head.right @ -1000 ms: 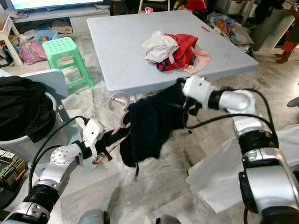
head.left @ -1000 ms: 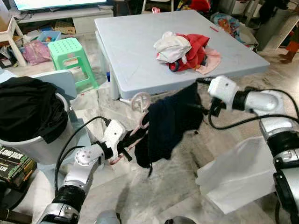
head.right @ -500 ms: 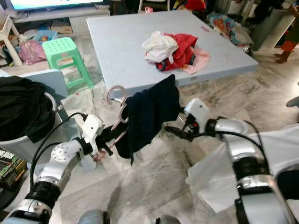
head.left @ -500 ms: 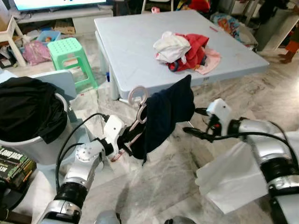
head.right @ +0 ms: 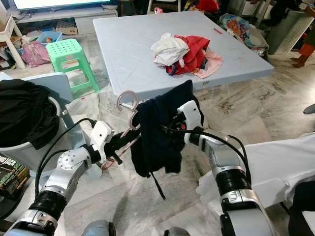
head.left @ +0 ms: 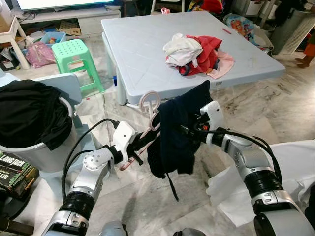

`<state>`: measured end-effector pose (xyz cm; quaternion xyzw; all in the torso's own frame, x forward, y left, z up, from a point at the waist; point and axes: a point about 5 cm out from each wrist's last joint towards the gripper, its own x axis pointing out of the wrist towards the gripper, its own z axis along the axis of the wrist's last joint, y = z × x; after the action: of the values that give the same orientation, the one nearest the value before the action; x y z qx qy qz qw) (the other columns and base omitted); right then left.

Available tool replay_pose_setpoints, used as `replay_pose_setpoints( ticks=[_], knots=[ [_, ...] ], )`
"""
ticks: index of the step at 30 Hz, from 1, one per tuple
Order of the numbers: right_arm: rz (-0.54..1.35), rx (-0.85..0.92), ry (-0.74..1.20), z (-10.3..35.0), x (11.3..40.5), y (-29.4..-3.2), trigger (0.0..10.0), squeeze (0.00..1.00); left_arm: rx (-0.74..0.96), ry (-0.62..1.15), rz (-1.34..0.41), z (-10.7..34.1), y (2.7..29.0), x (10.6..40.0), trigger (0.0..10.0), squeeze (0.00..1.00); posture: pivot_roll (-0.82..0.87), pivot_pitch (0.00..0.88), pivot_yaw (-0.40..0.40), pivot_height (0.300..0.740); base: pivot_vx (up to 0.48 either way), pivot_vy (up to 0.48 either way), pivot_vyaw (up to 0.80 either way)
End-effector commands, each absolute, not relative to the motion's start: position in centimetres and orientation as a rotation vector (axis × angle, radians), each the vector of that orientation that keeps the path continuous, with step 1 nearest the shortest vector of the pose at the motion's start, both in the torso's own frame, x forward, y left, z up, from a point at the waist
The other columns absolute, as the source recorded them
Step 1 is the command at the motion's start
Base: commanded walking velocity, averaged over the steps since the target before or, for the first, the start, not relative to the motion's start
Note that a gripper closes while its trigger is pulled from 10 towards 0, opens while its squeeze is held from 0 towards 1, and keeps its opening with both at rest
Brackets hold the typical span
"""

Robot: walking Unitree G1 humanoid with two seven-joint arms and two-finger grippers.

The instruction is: Hang hanger

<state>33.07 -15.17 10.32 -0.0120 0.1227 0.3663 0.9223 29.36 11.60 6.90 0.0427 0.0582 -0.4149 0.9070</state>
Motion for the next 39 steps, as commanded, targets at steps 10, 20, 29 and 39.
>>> replay_pose_setpoints(
  ticks=[10, 20, 29, 39],
  knots=[
    [0.7, 0.028, 0.257, 10.8, 33.4, -15.6, 0.0, 0.0, 0.1, 0.046, -0.887, 8.6, 10.9, 29.9, 0.0, 0.0, -0.02, 0.0, -0.031, 0.74, 0.0, 0.0, 0.0],
    [0.675, 0.064, 0.275, 10.5, 33.4, -15.6, 0.0, 0.0, 0.097, 0.036, -0.917, 8.8, 10.6, 29.7, 0.0, 0.0, -0.02, 0.0, -0.032, 0.74, 0.0, 0.0, 0.0],
    [0.514, 0.243, 0.07, 14.1, 35.3, -17.4, 0.0, 0.0, 0.103, 0.023, -0.902, 9.0, 10.5, 29.8, 0.0, 0.0, -0.02, 0.0, -0.032, 0.74, 0.0, 0.0, 0.0],
    [0.398, 0.38, -0.147, 17.7, 36.3, -18.5, 0.0, 0.0, 0.14, 0.035, -0.873, 8.6, 10.9, 30.0, 0.0, 0.0, -0.02, 0.0, -0.032, 0.74, 0.0, 0.0, 0.0]
  ],
)
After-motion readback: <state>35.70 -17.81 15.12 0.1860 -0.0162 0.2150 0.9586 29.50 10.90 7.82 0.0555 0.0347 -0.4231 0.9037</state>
